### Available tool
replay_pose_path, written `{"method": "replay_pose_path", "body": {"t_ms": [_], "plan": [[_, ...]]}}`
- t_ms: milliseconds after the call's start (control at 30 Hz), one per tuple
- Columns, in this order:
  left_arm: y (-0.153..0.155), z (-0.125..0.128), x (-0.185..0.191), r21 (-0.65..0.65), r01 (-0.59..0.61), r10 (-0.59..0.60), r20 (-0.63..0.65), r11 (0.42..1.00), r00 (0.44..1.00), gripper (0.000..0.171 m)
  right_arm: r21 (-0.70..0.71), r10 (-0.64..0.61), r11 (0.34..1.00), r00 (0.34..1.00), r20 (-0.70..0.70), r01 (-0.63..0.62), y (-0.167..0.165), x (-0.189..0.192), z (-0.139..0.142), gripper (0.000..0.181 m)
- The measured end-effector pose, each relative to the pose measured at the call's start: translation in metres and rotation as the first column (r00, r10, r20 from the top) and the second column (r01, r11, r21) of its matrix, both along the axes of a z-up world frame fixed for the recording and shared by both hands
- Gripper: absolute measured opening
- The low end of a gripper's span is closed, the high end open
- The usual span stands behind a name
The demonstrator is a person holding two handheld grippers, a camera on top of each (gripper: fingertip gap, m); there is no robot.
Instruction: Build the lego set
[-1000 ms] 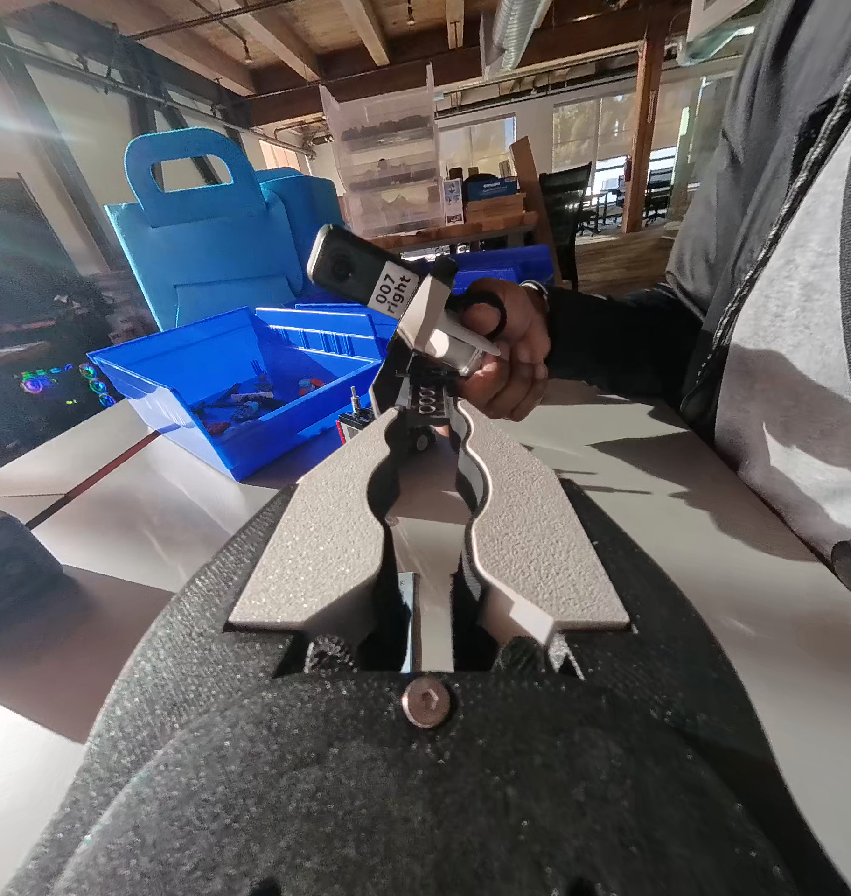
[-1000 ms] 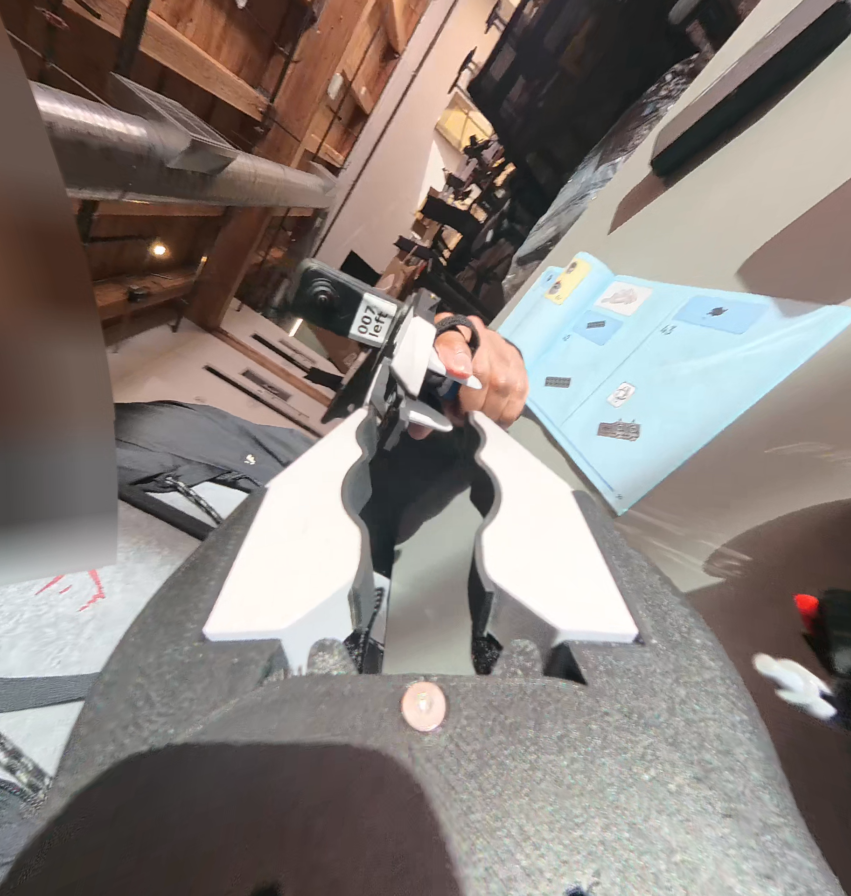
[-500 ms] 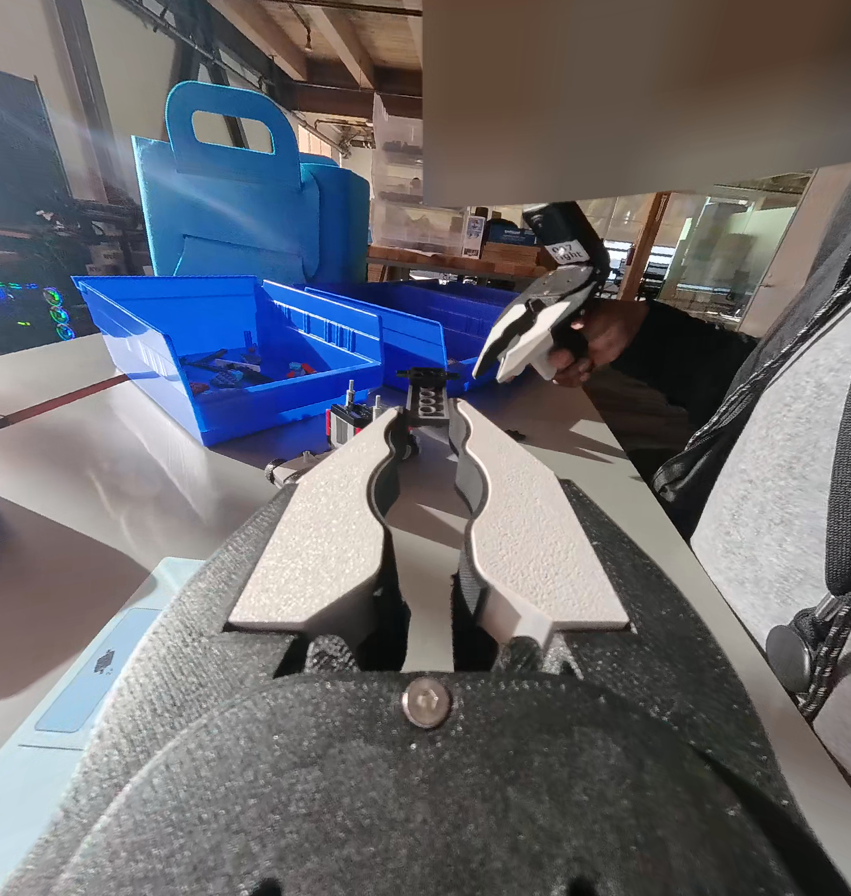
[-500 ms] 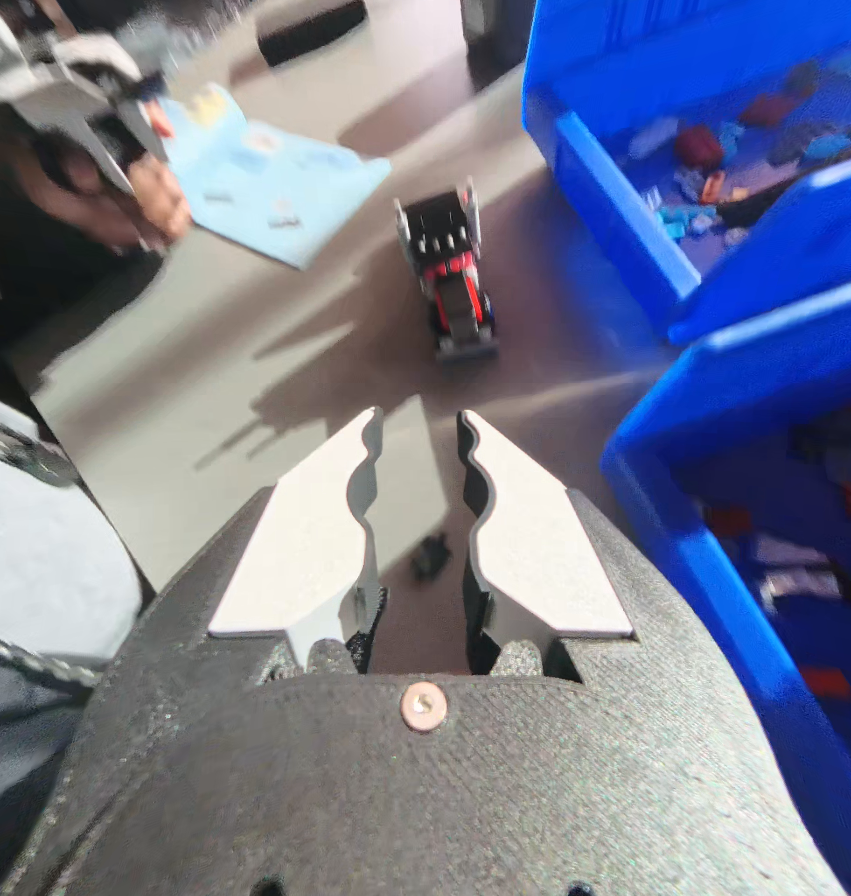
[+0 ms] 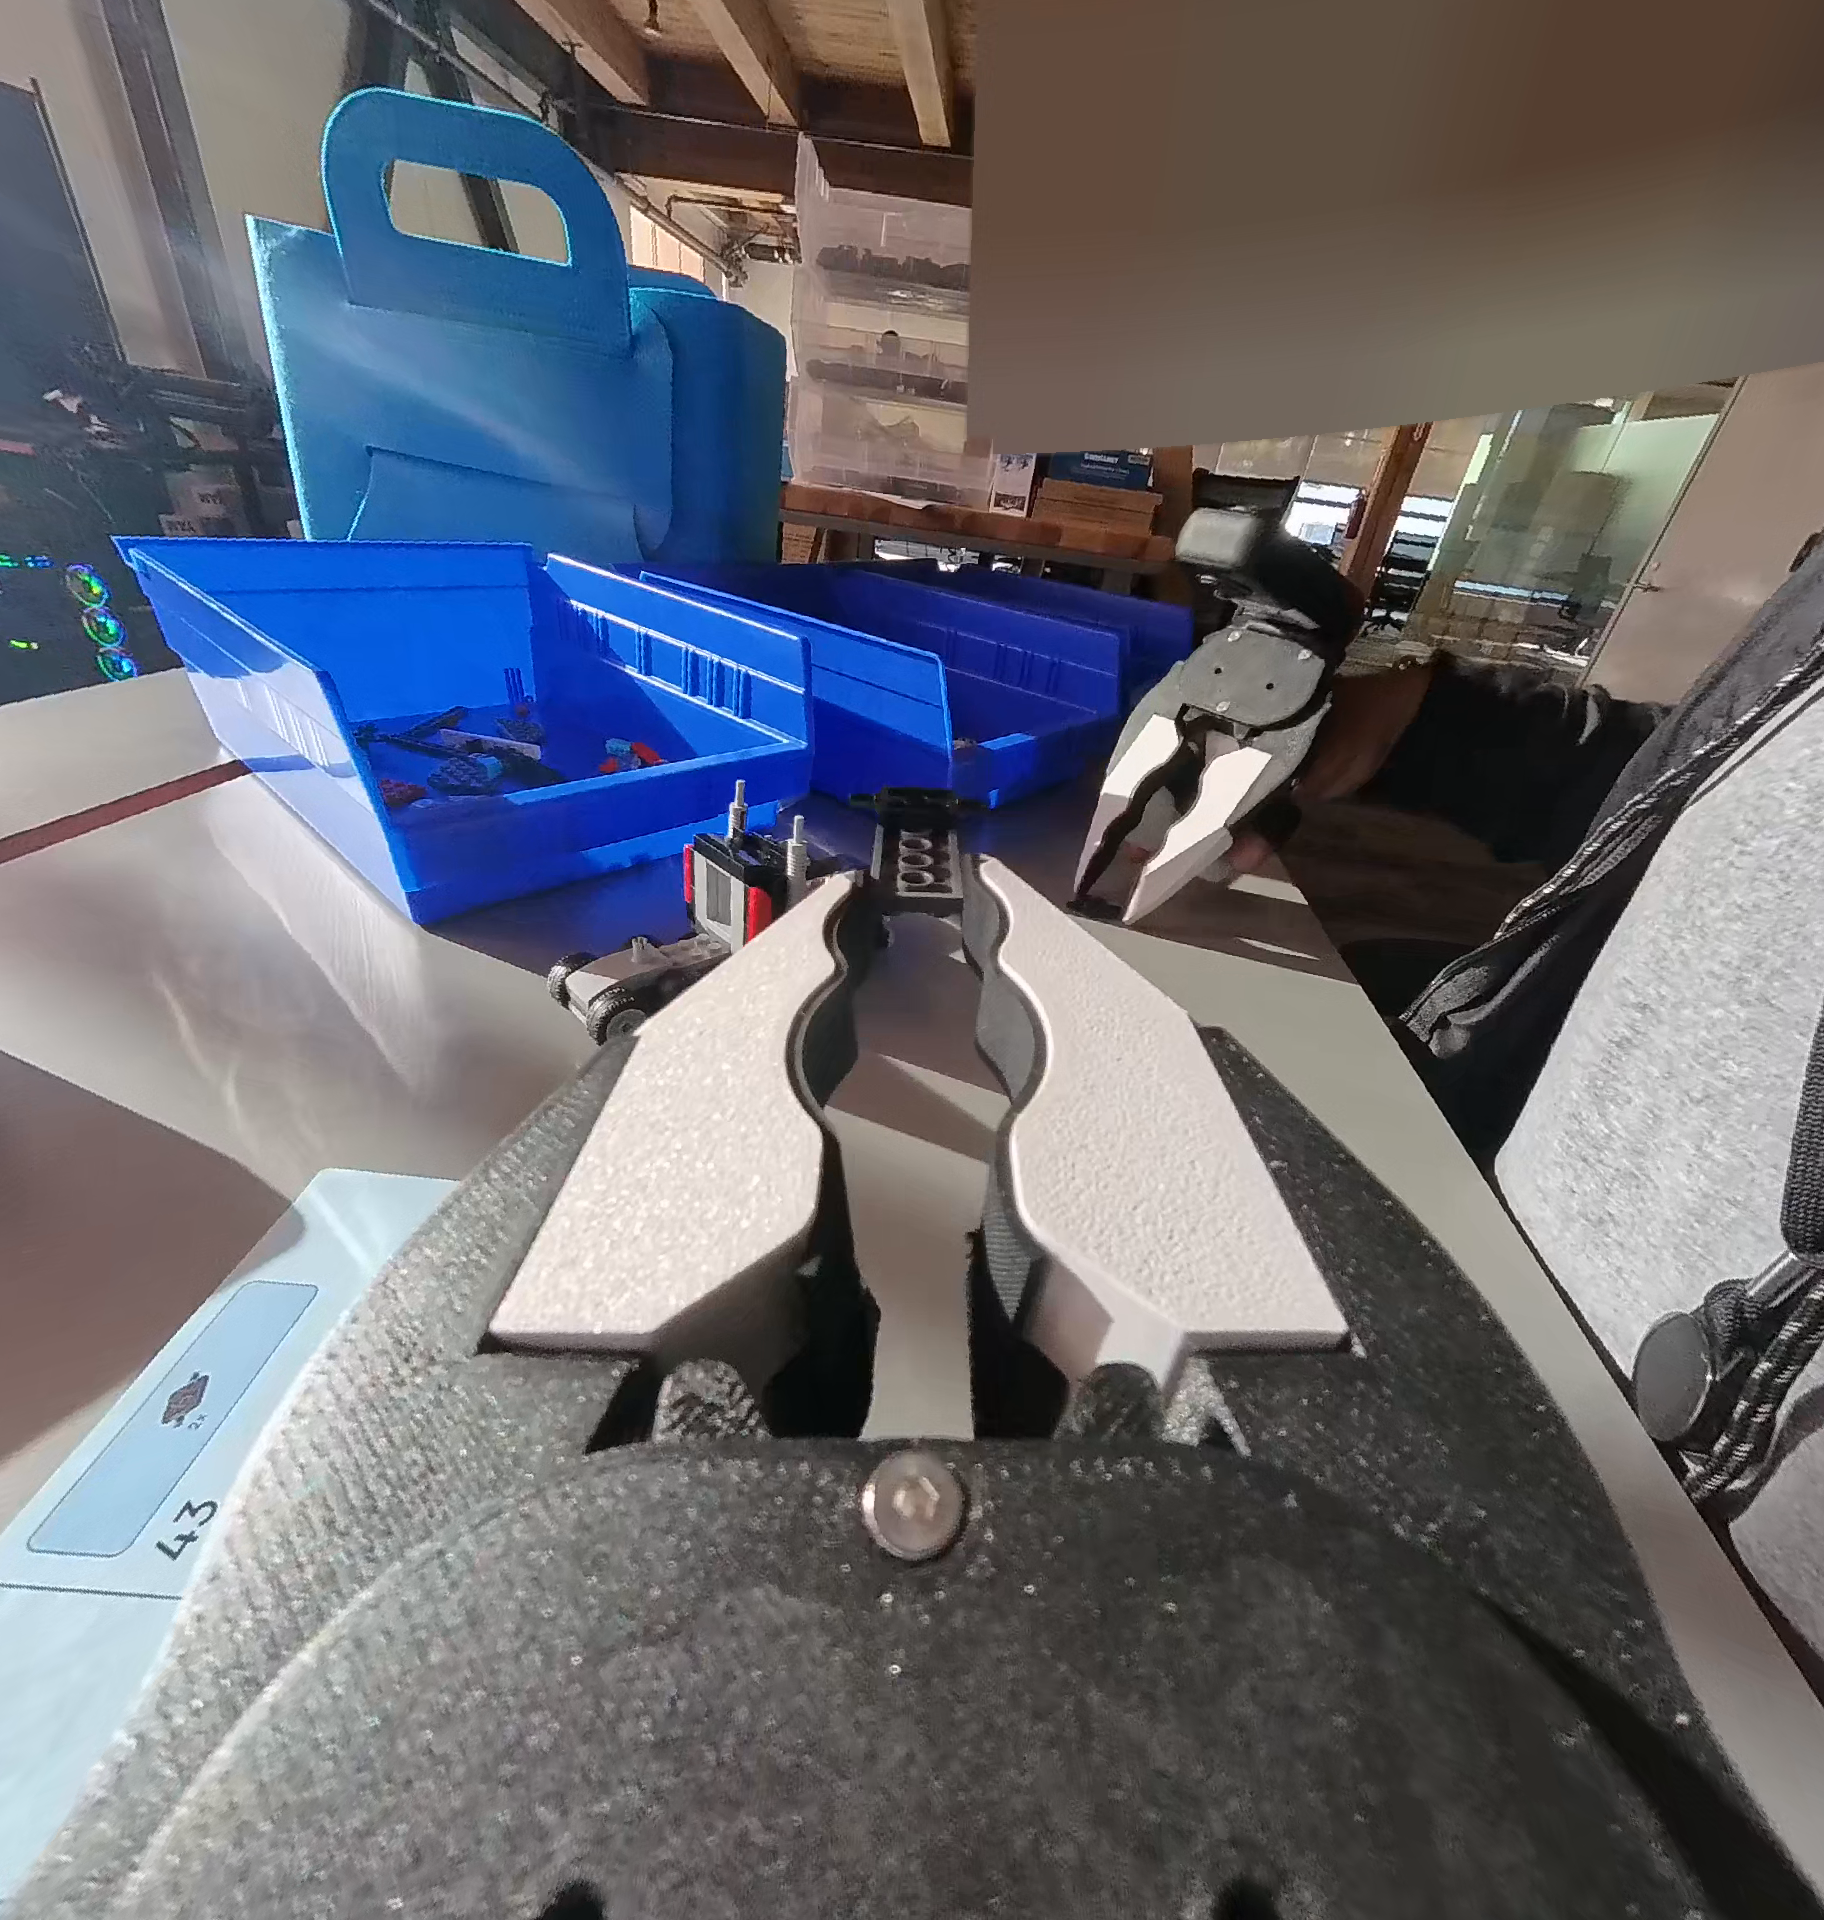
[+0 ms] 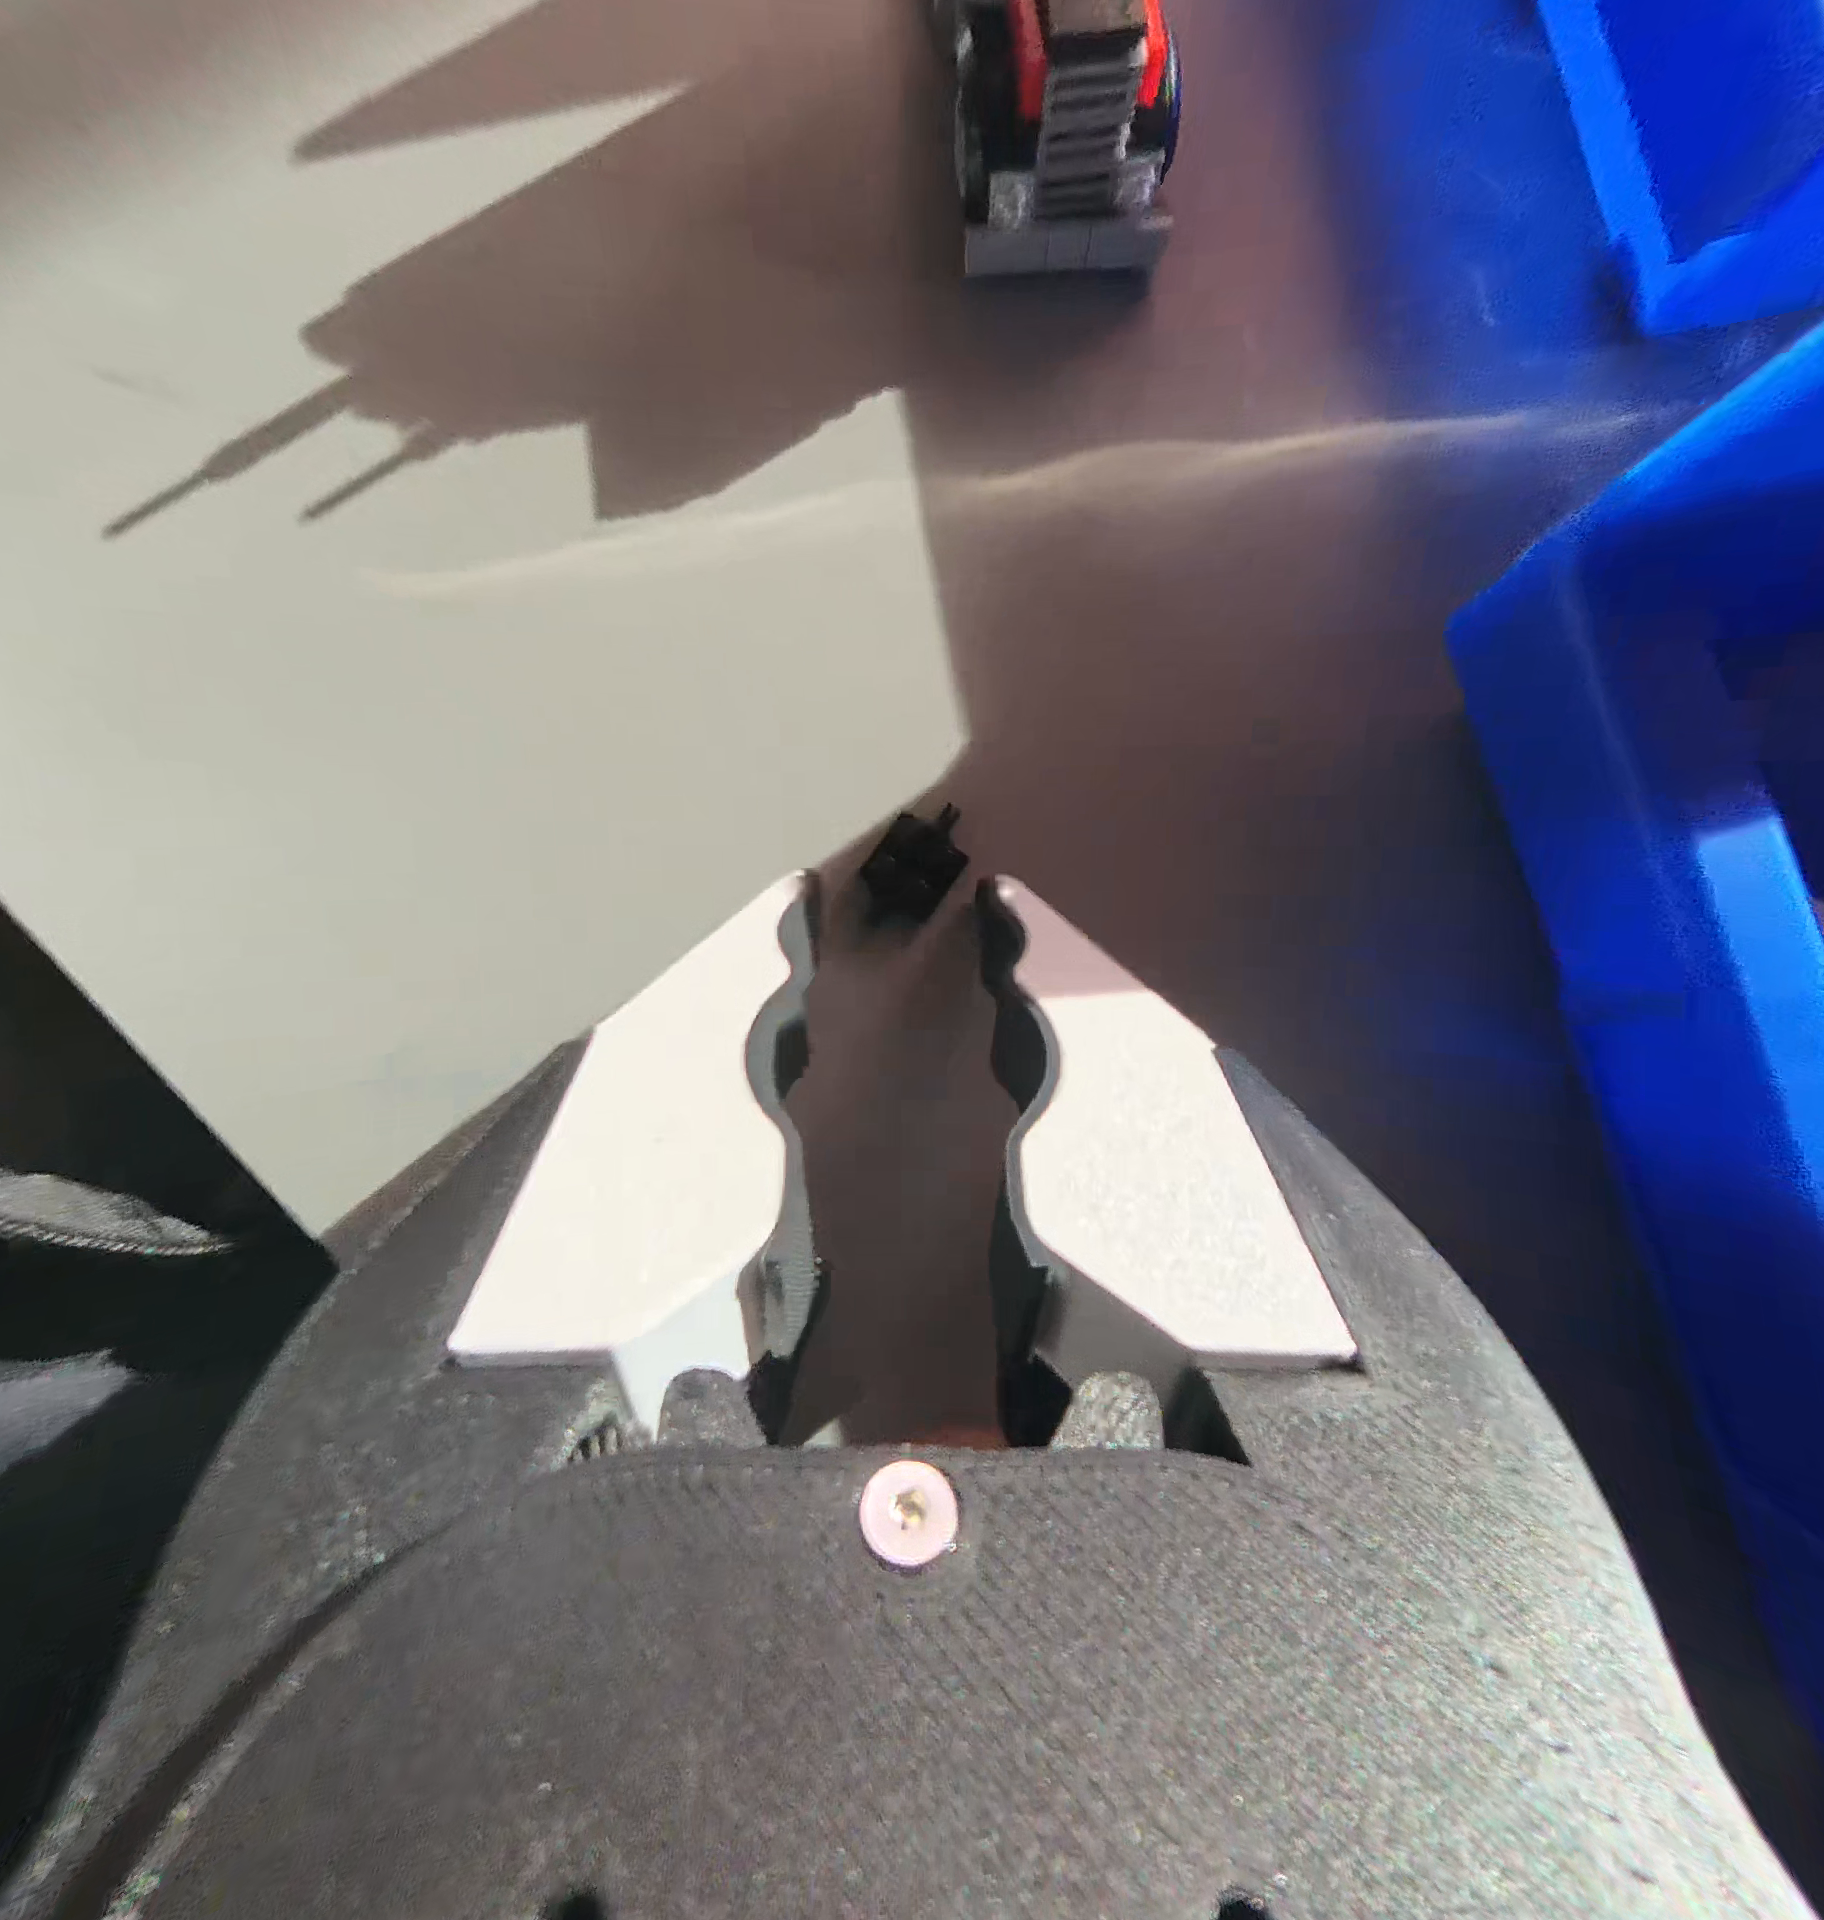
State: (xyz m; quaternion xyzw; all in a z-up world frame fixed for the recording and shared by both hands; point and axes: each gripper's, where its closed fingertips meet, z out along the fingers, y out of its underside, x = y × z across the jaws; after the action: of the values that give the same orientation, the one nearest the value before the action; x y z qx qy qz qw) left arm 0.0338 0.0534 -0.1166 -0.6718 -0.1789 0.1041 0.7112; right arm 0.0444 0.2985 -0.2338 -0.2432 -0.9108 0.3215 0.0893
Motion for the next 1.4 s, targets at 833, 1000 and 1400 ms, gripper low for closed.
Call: {"method": "replay_pose_path", "body": {"t_ms": [833, 1000, 1400], "plan": [[-0.055, -0.003, -0.046, 0.086, -0.284, 0.265, 0.184, 0.955, 0.946, 0.017, -0.152, 0.470, 0.846, 0.850, -0.239, -0.511, -0.224, -0.033, 0.037, 0.021], [-0.058, -0.005, -0.049, 0.093, -0.299, 0.276, 0.204, 0.950, 0.939, 0.017, -0.197, 0.451, 0.847, 0.863, -0.227, -0.495, -0.224, -0.034, 0.042, 0.027], [-0.059, -0.006, -0.049, 0.090, -0.268, 0.242, 0.228, 0.959, 0.943, 0.017, -0.160, 0.444, 0.877, 0.892, -0.091, -0.453, -0.225, -0.030, 0.013, 0.035]]}}
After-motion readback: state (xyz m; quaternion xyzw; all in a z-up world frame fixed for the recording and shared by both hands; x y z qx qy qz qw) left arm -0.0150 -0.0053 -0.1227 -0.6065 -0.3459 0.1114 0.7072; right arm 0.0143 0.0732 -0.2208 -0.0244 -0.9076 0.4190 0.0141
